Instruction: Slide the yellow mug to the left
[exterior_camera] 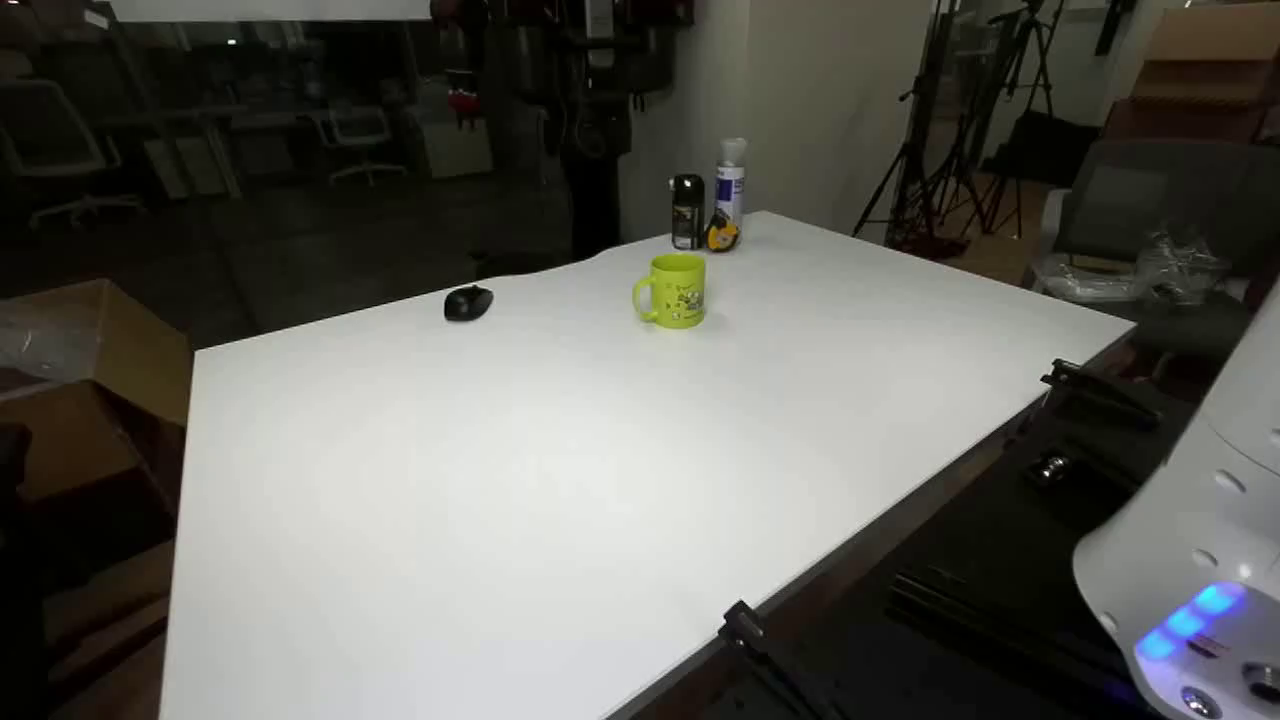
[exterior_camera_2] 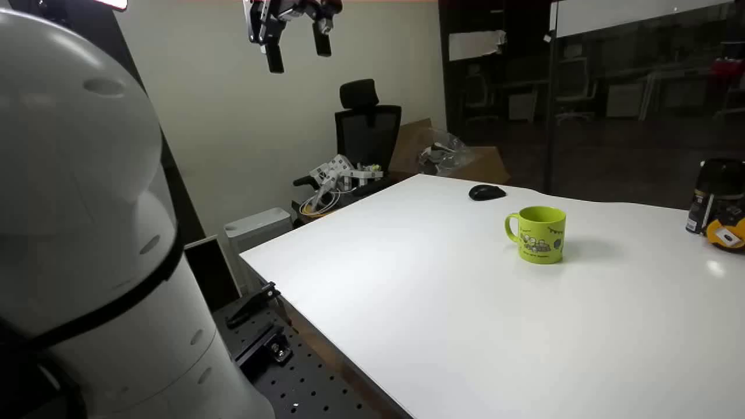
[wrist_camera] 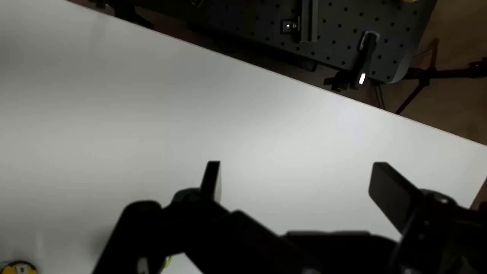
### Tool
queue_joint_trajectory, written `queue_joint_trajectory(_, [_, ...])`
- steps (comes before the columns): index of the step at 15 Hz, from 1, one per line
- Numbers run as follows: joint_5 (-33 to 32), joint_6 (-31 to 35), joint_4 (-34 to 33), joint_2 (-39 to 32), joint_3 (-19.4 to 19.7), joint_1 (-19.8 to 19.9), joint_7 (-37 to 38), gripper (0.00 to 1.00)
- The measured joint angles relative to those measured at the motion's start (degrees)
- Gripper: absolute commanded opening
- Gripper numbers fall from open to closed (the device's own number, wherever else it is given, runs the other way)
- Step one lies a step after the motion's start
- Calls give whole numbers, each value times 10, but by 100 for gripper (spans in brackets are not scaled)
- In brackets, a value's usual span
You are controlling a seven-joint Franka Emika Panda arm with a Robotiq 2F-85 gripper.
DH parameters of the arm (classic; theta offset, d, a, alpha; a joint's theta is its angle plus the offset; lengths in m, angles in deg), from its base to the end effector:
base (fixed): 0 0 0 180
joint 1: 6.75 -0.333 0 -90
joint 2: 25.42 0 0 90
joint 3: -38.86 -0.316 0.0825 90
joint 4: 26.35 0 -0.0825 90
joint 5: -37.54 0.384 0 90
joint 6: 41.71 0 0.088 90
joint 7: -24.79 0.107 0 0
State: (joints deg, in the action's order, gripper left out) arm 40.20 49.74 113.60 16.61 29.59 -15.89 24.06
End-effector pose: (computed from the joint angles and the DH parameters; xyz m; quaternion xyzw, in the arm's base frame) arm 0.2984 0.1134 0.5319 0.9878 0.1405 -0.0548 0.0385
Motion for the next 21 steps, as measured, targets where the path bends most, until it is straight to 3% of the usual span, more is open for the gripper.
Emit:
queue_joint_trajectory(17, [0, 2, 1, 0, 0, 0, 0, 100])
queue_joint_trajectory(21, [-38, 99, 10, -4, -2, 16, 13, 100])
